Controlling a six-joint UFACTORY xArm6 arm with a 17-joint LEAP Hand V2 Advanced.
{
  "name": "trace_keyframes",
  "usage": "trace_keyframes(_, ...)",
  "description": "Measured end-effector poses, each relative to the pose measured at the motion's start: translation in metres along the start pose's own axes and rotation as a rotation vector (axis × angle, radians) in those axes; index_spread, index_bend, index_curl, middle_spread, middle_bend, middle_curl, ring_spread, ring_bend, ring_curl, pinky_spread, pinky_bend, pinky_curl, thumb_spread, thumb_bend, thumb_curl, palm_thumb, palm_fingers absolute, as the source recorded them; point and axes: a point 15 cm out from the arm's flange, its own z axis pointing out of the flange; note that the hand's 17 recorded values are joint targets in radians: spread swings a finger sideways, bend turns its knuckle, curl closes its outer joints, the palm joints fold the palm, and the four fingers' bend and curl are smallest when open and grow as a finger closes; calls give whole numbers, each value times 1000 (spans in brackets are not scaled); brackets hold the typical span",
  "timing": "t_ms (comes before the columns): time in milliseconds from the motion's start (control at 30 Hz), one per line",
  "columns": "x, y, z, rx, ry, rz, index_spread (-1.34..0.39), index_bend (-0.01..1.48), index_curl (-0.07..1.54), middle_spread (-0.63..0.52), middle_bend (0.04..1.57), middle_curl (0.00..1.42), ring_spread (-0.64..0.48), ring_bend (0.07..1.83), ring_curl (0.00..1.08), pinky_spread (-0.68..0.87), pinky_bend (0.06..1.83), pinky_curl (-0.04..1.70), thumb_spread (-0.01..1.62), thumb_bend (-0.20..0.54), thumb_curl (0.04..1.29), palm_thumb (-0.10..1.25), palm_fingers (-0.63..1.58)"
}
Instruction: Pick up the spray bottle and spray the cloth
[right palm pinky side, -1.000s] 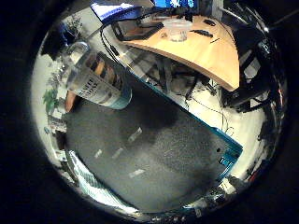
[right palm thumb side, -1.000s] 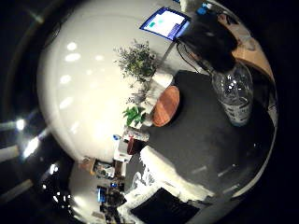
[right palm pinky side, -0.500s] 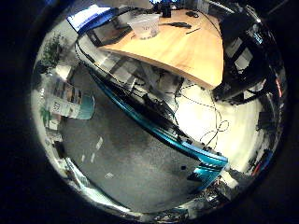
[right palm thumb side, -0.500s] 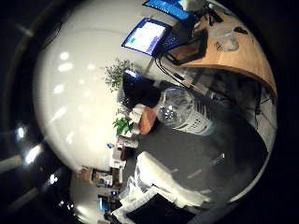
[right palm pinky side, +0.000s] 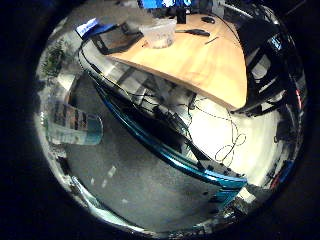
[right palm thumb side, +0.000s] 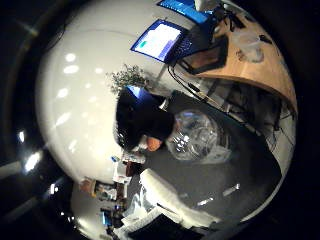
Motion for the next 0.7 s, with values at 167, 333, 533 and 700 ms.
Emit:
trace_keyframes(167, -16, -6, 10, -13, -25, -19, -174, 165, 298, 139, 189, 317, 302, 480, 234, 626, 985, 205, 995, -29, 341, 375, 46)
trace_keyframes(333, -13, 5, 26, -45, -19, -15, -174, 165, 298, 140, 189, 316, 305, 481, 238, 632, 993, 207, 998, -29, 339, 378, 46)
trace_keyframes(533, -5, 23, 45, -87, -11, 1, -170, 162, 295, 140, 190, 316, 305, 489, 241, 631, 1001, 210, 988, -30, 337, 371, 38)
trace_keyframes(700, -13, 28, 60, -98, -23, 6, -168, 162, 293, 140, 190, 318, 304, 493, 242, 626, 1004, 210, 984, -29, 339, 370, 37)
